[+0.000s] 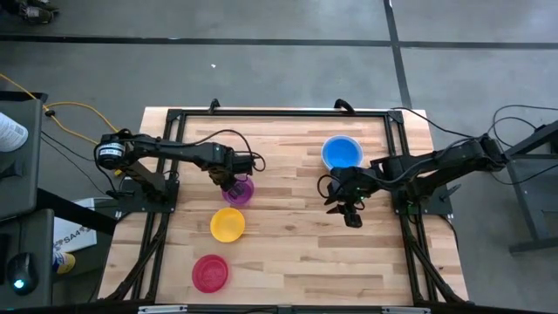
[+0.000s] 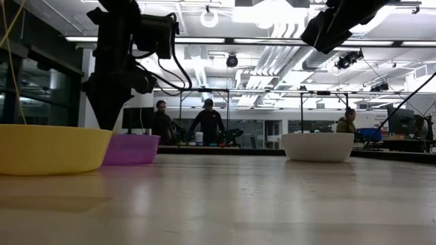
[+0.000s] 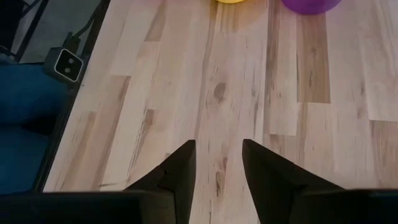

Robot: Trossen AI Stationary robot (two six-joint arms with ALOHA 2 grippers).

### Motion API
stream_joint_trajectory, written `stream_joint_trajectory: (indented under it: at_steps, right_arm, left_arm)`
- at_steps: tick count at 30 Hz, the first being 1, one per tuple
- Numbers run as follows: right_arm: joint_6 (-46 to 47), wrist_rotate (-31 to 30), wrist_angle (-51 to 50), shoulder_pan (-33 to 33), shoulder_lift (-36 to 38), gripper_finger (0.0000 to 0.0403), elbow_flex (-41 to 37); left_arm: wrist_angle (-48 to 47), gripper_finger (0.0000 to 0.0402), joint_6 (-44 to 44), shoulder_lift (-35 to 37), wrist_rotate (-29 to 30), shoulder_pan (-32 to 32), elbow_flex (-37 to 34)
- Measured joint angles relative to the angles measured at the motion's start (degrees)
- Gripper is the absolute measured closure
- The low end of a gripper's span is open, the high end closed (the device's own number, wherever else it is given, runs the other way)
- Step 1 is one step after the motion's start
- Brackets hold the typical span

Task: Nest bowls inside each other
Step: Stack the purple bowl on the blue bowl

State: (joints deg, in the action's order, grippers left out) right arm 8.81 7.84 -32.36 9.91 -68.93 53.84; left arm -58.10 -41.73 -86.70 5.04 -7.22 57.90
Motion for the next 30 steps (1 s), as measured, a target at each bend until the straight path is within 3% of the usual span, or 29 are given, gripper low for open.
stream_joint_trajectory:
  at_steps: [9, 19, 24, 30]
  right_arm:
    - [0.6, -0.1, 0.2, 0.2, 0.0, 0.0278, 0.0]
    - [0.5, -0.2, 0.5, 0.2, 0.0, 0.0278, 0.0]
    - [0.4, -0.2, 0.5, 0.2, 0.0, 0.0278, 0.0]
    - [0.5, -0.2, 0.5, 0.2, 0.0, 0.0278, 0.0]
  left_arm:
    - [2.3, 0.0325, -2.1, 0.1, -0.2, 0.2, -4.4]
    - [5.6, 0.0325, -0.3, 0.1, -0.4, 0.2, -4.6]
    - [3.7, 0.0325, 0.8, 0.1, -0.1, 0.2, -2.1]
    - [-2.6, 0.0325, 1.4, 0.2, 4.9, 0.1, 1.7]
